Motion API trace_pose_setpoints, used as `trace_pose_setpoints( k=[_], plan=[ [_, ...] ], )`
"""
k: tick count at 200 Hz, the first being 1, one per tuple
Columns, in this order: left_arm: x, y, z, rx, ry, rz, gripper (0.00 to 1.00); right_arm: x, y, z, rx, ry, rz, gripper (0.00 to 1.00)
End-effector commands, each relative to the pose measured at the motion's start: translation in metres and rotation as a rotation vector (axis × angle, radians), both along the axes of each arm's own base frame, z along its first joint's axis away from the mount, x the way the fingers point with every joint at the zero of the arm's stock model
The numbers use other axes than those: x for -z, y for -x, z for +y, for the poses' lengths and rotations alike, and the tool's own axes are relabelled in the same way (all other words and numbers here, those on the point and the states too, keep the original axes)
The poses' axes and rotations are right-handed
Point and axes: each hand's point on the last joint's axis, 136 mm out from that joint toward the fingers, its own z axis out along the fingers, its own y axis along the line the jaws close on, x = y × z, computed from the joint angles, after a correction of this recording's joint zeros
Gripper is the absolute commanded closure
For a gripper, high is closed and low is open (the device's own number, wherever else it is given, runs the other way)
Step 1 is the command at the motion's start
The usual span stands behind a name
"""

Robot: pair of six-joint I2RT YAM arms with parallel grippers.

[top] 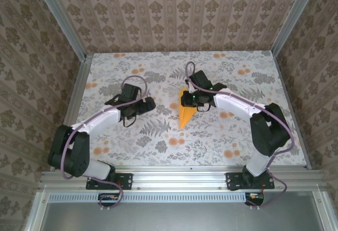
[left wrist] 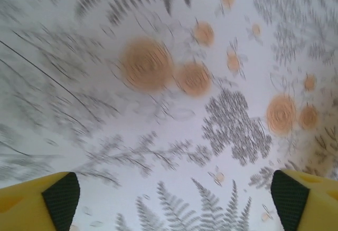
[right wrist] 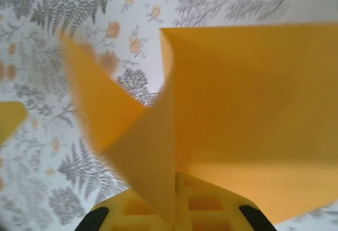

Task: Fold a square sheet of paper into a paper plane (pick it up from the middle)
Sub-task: Turn over the paper at the center of the table.

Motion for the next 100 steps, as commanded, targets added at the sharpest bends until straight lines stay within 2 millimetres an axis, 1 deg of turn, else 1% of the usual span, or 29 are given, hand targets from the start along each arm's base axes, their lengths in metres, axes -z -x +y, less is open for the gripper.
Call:
trace_pose_setpoints(
  k=[1, 17, 46, 59, 76, 100],
  plan=[
    [-0.018, -0.007, 0.031, -0.052, -0.042, -0.036, 0.00, 0.006, 0.012, -0.039, -0.066, 0.341, -0.029, 0.94],
    [-0.021, -0.006, 0.046, -0.102, -0.008, -0.024, 0.00, 0.004, 0.006, -0.046, -0.070, 0.494, -0.071, 0.94],
    [-0.026, 0.001, 0.068, -0.167, 0.025, -0.007, 0.00, 0.013, -0.005, -0.046, -0.081, 0.793, -0.130, 0.93],
    [-0.027, 0.005, 0.078, -0.189, 0.028, 0.005, 0.00, 0.019, -0.009, -0.041, -0.093, 0.907, -0.146, 0.93],
    [-0.030, 0.007, 0.088, -0.213, 0.044, 0.009, 0.00, 0.030, -0.014, -0.027, -0.122, 1.012, -0.156, 0.93],
    [-0.033, 0.003, 0.100, -0.237, 0.070, 0.017, 0.00, 0.049, -0.018, -0.010, -0.155, 1.126, -0.167, 0.92]
  ],
)
